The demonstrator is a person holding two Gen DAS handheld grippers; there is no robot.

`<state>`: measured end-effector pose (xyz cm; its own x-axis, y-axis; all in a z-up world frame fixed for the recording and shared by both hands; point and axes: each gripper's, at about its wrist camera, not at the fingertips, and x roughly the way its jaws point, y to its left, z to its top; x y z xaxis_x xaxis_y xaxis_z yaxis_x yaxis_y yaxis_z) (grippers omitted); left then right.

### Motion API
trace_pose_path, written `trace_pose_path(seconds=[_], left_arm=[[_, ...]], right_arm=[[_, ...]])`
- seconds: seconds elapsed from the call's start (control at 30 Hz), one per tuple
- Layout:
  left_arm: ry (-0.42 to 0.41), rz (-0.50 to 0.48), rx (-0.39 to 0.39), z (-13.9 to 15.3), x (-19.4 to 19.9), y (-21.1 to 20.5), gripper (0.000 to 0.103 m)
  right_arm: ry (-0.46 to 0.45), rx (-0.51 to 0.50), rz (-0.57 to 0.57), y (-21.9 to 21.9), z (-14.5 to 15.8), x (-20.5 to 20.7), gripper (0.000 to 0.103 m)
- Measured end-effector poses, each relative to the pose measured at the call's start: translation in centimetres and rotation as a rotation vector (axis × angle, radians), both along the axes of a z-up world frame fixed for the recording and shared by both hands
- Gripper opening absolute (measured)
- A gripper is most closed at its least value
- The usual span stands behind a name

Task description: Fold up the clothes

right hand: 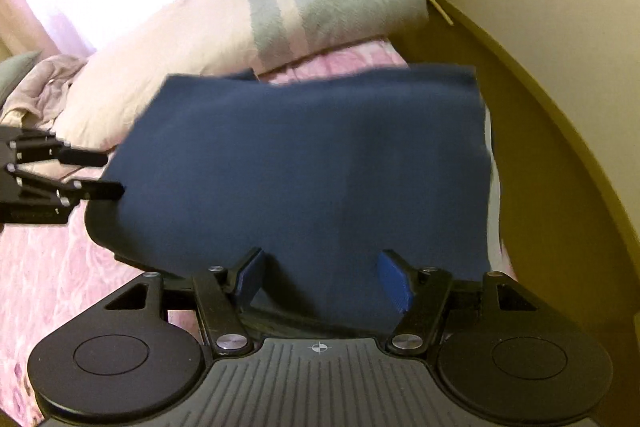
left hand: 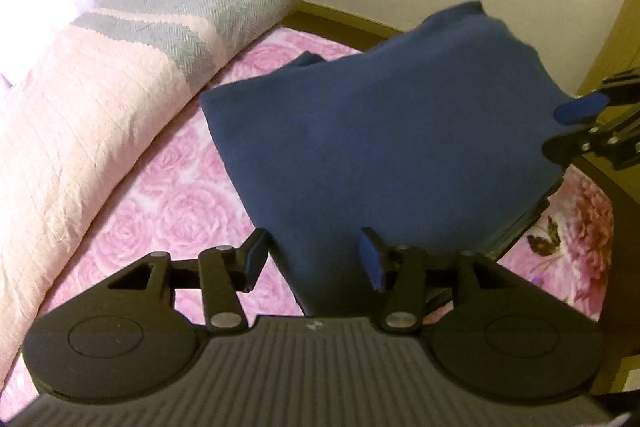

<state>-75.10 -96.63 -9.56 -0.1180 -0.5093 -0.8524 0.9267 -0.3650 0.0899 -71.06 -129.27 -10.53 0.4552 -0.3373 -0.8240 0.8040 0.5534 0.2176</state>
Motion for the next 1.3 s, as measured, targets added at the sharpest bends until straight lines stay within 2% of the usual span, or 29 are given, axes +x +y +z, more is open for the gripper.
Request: trace_pose_path(seconds=[0.13,0.27,0.3,0.33,0.37,0.43,0.5,0.53,0.67,0.87,1.03,1.1,1.17,1.23,1.3], left_arm=[[0.032,0.042,-0.032,1.9,0.7,1.4,0.046],[0.05,0.09,-0.038,2.9,1.7,4.7,0.06],[0.067,0.108,-0.03,3.0,2.0,5.7,0.065],[0.084,0.126,-0.022,3.0,2.3,6.8,0.068],[0.1,0.145,-0.013,3.1,2.7,7.9,0.074],[0.138,0.185,-0.004,3.3,3.3,9.9,0.084],[0.175,0.222,0.005,3.4,3.6,11.7,0.1],[0.19,0.235,0.005,3.6,3.7,12.5,0.102],[0.245,0.263,0.003,4.2,4.3,15.8,0.101],[0.244,0.208,-0.016,5.4,4.2,20.0,0.101],[0.242,0.201,-0.034,6.3,3.8,22.8,0.1],[0.31,0.215,-0.085,7.1,3.8,24.0,0.098],[0.342,0.215,-0.134,7.8,3.4,24.9,0.098],[0.328,0.192,-0.157,8.2,2.7,25.4,0.098],[0.317,0.163,-0.178,8.6,1.9,25.7,0.093]], right_arm=[[-0.035,-0.053,-0.041,1.3,1.6,-0.9,0.066],[-0.033,-0.071,-0.103,3.7,2.9,-1.8,0.067],[-0.042,-0.067,-0.126,4.6,3.1,-2.1,0.072],[-0.051,-0.063,-0.15,5.6,3.4,-2.3,0.082],[-0.062,-0.068,-0.179,6.7,3.7,-2.6,0.099],[-0.077,-0.065,-0.219,9.1,4.4,-2.7,0.102],[-0.079,-0.05,-0.234,11.4,5.0,-2.5,0.102],[-0.077,-0.049,-0.242,12.5,5.3,-2.4,0.102],[-0.053,-0.069,-0.257,16.5,6.6,-1.5,0.102],[-0.023,-0.097,-0.324,21.5,7.9,-1.0,0.102],[-0.009,-0.098,-0.394,25.2,8.8,-1.3,0.102],[-0.001,-0.101,-0.397,26.0,9.1,-1.3,0.102],[0.006,-0.107,-0.389,26.5,9.4,-1.3,0.102],[0.008,-0.121,-0.38,26.4,9.7,-1.3,0.102],[0.009,-0.131,-0.366,26.1,10.0,-1.5,0.102]])
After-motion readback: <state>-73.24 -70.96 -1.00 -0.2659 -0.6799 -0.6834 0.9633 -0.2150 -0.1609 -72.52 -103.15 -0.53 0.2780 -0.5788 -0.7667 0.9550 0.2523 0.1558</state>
